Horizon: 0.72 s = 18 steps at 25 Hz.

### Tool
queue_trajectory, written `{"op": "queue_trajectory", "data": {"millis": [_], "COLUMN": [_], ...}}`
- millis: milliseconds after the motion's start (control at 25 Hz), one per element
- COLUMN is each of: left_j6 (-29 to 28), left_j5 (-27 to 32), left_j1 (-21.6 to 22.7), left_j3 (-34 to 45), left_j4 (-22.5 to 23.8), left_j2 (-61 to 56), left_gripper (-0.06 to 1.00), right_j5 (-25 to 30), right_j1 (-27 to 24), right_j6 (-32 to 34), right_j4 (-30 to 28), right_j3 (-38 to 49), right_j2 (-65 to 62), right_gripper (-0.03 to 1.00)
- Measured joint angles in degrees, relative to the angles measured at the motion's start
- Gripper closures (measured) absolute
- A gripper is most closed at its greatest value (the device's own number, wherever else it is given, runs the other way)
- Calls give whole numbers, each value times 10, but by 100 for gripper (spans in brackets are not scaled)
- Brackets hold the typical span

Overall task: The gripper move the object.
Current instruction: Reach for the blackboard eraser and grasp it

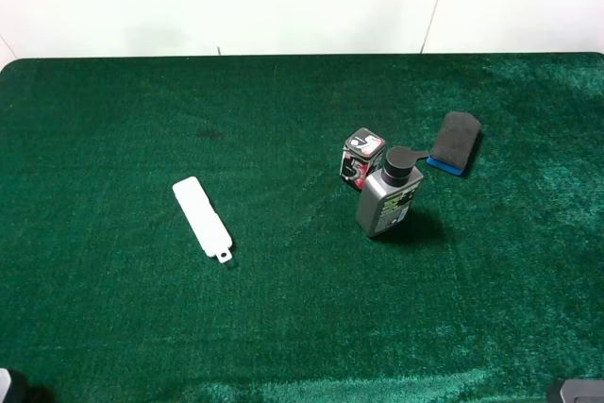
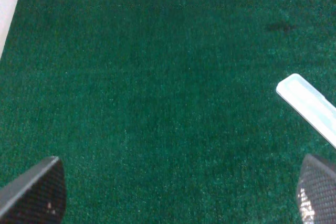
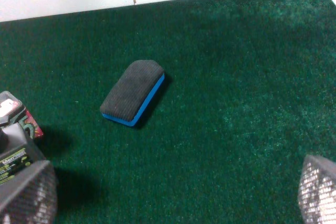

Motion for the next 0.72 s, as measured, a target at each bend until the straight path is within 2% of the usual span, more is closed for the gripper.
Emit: {"op": "queue_trajectory", "data": {"millis": [720], "left_j6": [0], "left_j5": [0], "left_j1": [0], "left_j3": [0], "left_j4": [0], "left_j2": [0], "left_gripper": [6], "right_j5": [0], "right_j1": [0], "right_j6": [0], "right_j4": [0], "right_j3": [0], "right_j2": [6], "right_gripper": [28]}}
